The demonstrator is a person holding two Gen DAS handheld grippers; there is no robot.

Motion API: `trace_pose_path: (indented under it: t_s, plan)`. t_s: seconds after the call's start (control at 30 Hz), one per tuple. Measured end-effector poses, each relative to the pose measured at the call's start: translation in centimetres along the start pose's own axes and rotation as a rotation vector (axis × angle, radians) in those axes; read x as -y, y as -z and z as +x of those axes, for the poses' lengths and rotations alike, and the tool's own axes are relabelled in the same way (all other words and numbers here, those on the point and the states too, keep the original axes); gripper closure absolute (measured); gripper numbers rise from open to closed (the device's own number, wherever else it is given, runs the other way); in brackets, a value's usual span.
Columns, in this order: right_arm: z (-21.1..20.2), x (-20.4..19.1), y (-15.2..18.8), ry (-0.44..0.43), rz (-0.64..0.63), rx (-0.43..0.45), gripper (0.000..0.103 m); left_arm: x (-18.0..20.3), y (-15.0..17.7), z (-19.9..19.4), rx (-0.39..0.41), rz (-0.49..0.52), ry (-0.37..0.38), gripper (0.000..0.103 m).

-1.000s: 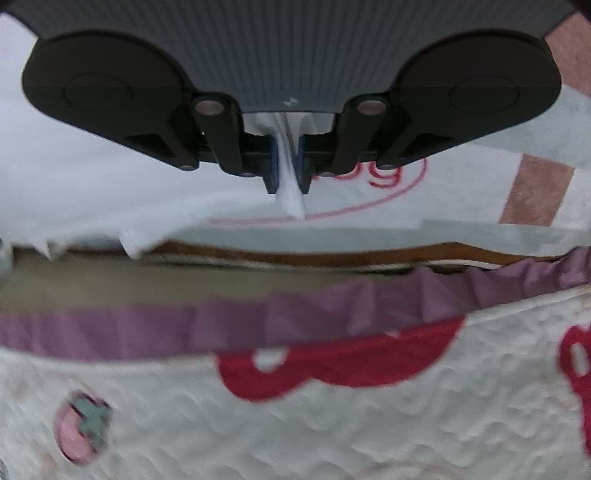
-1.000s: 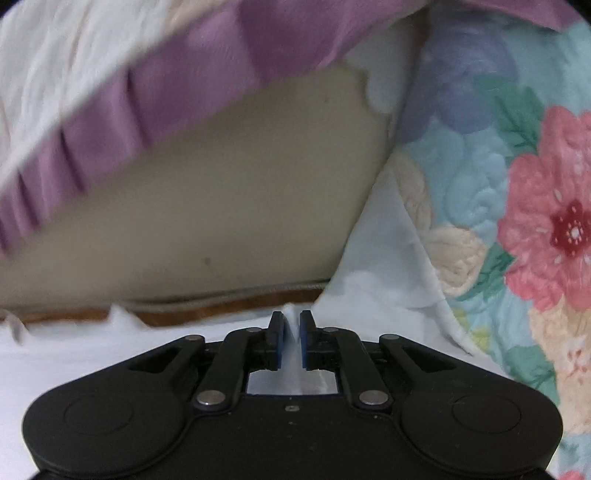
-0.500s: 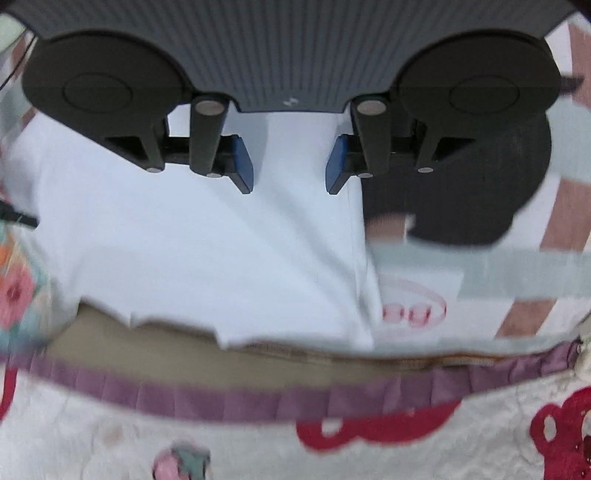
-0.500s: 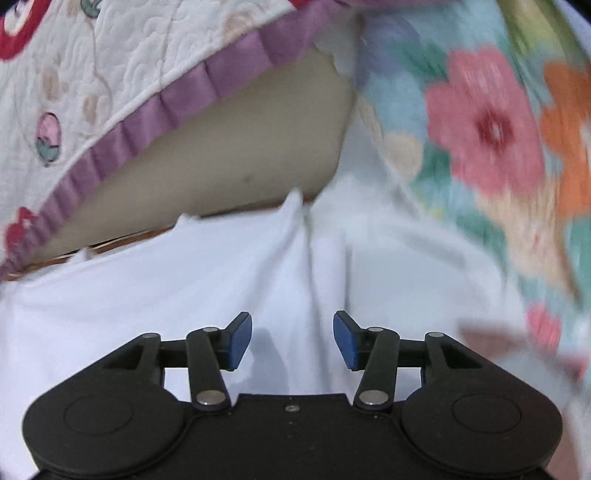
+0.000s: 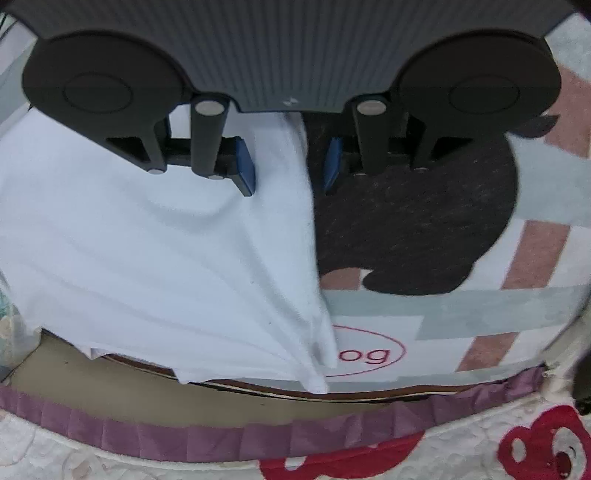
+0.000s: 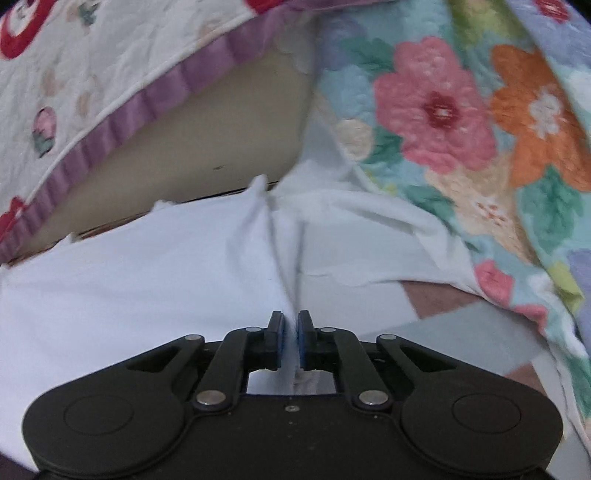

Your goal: Fold clothes

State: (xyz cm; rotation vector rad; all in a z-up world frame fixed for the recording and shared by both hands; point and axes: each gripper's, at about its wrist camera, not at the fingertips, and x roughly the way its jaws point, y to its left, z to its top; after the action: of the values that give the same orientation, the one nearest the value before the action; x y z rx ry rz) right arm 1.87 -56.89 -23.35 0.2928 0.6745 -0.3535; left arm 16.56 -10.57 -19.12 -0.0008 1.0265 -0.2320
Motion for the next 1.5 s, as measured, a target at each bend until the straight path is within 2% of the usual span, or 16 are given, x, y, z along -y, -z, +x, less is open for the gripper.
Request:
trace_pose_path:
  t_s: [0.07, 0.13, 0.23, 0.33, 0.47, 0.53, 0.6, 0.7, 0.8, 0.87, 0.9, 1.0, 1.1, 1.23, 1.4, 1.5]
  plan:
    - [-0.1, 0.8, -0.2, 0.114, 0.055, -0.010, 0.093, -0.2, 0.6, -0.7, -0.009, -0.025, -0.017, 0.063]
    - [-0.8, 2.0, -0.6, 0.130, 0.127, -0.015, 0.093, -0.3, 1.2, -1.6, 0.011, -0.035, 0.002, 0.065]
    - [-2.2, 0.4, -1.6, 0.032, 0.071, 0.024, 0.080, 0.1, 1.2, -2.7, 0.070, -0.026, 0.079, 0.063]
    - [-2.0, -2.9, -2.1, -0.076, -0.055, 0.036, 0.058, 1.3, 1.0, -2.2, 0.092, 0.011, 0.120, 0.062]
    - [0.7, -7.9, -2.4, -0.217, -0.232, 0.036, 0.058, 2.2, 1.9, -0.4, 0.097, -0.002, 0.101, 0.062]
    - [3.0, -9.8, -3.0, -0.271, -0.289, -0.015, 0.058, 3.0, 2.7, -0.4, 0.121, 0.066, 0.071, 0.062]
    - [5.5, -10.4, -3.9, -0.229, -0.288, -0.064, 0.060, 3.9, 3.1, -0.8, 0.112, 0.126, 0.037, 0.062]
    - [7.3, -8.8, -5.3, -0.119, -0.225, -0.046, 0.058, 4.2, 3.7, -1.8, 0.081, 0.102, -0.026, 0.062]
    - [8.0, -6.7, -6.1, -0.021, -0.180, -0.044, 0.045, 4.4, 4.1, -2.9, 0.053, 0.110, -0.036, 0.062]
    - [8.0, -5.6, -6.4, 0.071, -0.167, -0.045, 0.043, 4.0, 4.2, -3.1, 0.026, 0.093, -0.030, 0.062]
    - [7.8, -5.3, -6.5, 0.135, -0.172, -0.048, 0.043, 3.6, 4.1, -3.2, 0.015, 0.072, -0.023, 0.062]
    - [5.4, -3.8, -6.4, 0.167, -0.028, -0.032, 0.044, 2.5, 4.1, -3.5, -0.023, 0.009, -0.010, 0.061]
    - [0.2, -2.6, -4.6, -0.004, 0.207, 0.052, 0.042, 1.1, 4.3, -4.0, -0.078, -0.045, 0.005, 0.054]
    - [-4.7, -3.2, 0.1, -0.061, 0.227, 0.048, 0.037, -1.6, 5.1, -3.6, -0.152, -0.213, 0.120, 0.054]
    - [-9.4, -1.8, 3.3, 0.113, 0.223, 0.086, 0.037, -2.1, 5.2, -3.7, -0.137, -0.247, 0.113, 0.053]
    - [-9.7, -0.3, 4.4, 0.014, 0.299, 0.038, 0.037, -1.5, 5.2, -3.6, -0.119, -0.228, 0.118, 0.055]
